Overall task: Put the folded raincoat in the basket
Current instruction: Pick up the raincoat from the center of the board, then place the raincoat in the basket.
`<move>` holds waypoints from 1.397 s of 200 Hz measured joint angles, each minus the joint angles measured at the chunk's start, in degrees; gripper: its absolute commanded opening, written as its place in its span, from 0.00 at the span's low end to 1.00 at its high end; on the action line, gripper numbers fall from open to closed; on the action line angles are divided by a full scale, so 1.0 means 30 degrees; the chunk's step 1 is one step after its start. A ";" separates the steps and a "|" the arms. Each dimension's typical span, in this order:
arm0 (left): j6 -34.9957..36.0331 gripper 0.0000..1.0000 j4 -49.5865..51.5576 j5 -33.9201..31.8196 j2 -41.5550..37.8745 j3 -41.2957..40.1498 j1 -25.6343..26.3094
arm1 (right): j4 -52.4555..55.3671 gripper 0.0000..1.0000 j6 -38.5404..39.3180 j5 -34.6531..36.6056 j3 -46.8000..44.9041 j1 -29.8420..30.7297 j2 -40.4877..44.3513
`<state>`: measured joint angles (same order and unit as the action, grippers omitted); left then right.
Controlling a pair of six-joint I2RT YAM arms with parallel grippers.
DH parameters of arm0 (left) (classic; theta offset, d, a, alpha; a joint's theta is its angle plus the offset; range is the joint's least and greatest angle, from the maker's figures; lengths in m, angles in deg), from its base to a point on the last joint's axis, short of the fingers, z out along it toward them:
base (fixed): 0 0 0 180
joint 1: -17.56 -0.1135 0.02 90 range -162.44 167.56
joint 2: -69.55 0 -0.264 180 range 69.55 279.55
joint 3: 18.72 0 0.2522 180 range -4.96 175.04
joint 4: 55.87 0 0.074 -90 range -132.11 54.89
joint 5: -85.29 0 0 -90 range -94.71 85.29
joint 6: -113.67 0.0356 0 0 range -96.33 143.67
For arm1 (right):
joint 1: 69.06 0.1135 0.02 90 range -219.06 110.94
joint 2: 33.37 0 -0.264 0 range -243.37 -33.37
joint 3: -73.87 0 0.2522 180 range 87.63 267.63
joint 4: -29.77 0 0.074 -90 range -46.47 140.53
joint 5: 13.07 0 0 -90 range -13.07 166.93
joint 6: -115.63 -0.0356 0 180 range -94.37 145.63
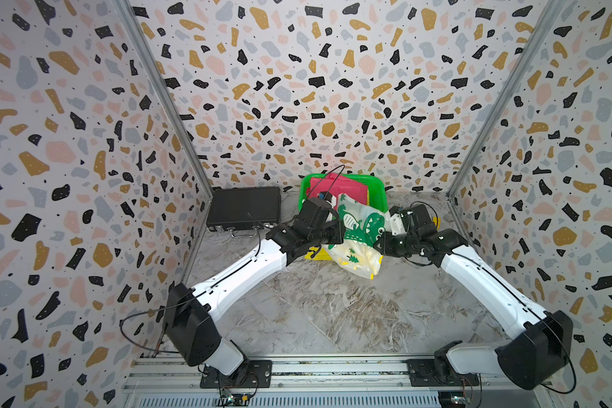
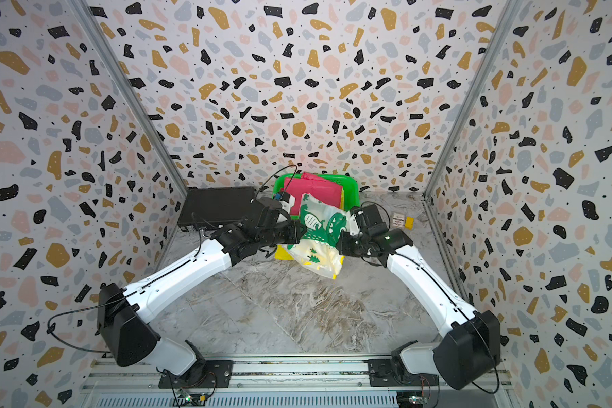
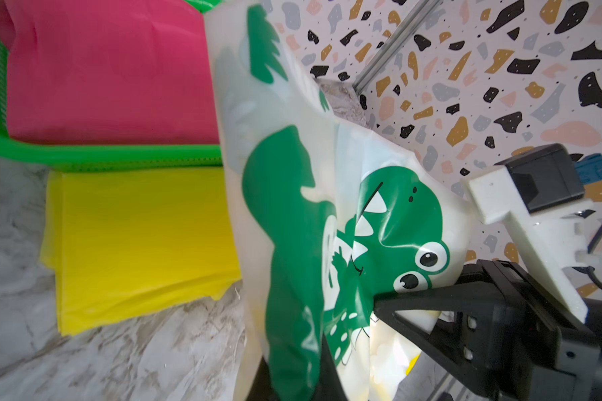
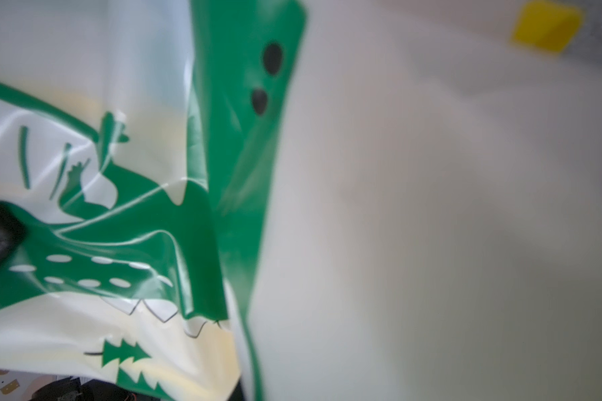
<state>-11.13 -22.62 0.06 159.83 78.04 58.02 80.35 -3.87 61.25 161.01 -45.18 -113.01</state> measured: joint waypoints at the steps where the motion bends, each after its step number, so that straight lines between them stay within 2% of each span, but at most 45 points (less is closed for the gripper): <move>1: 0.0007 0.00 -0.0051 -0.0015 0.0109 0.0102 -0.0058 | 0.0015 0.00 0.0036 -0.0036 0.0080 -0.0058 -0.0087; 37: -0.0066 0.00 -0.1967 0.0554 0.3424 0.2361 -0.2055 | -0.0306 0.00 0.1253 -0.2331 0.4364 -0.2251 -0.4743; 69: -0.0262 0.00 -0.3606 0.1749 0.7970 0.5632 -0.3599 | -0.1195 0.00 0.1785 -0.4401 0.7868 -0.3636 -0.9173; 113: -0.0867 0.00 -0.4685 0.3519 1.4666 1.2167 -0.4925 | -0.1559 0.00 0.1989 -0.6033 1.3631 -0.4546 -1.4848; 148: -0.1625 0.00 -0.5166 0.4248 1.7282 1.4899 -0.5887 | -0.1552 0.00 0.1902 -0.7555 1.7915 -0.4677 -1.8484; 159: -0.1770 0.00 -0.5289 0.4401 1.7675 1.5329 -0.6149 | -0.1574 0.10 0.1829 -0.7956 1.9067 -0.4692 -1.9453; 201: -0.2135 0.00 -0.5727 0.4962 1.8025 1.5307 -0.6747 | -0.1603 0.32 0.1443 -0.8845 2.1937 -0.4823 -2.1937; 221: -0.2244 0.00 -0.6295 0.5311 1.7952 1.4433 -0.6994 | -0.1603 0.47 0.1209 -0.8823 2.2229 -0.4903 -2.2287; 242: -0.2433 0.00 -0.6878 0.5574 1.7690 1.2866 -0.7271 | -0.1319 0.53 0.1115 -0.8750 2.2229 -0.5071 -2.2338; 262: -0.2550 0.08 -0.7169 0.6127 1.7588 1.2123 -0.7461 | -0.1282 0.59 0.1013 -0.8735 2.2229 -0.5370 -2.2338; 279: -0.2499 0.46 -0.7111 0.6710 1.7515 1.2123 -0.7584 | -0.1144 0.63 0.1086 -0.8670 2.2229 -0.5581 -2.2331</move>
<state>-18.63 -43.95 20.19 212.37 114.41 35.27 76.92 -0.61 35.24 227.70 -61.92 -180.00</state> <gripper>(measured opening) 0.228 0.608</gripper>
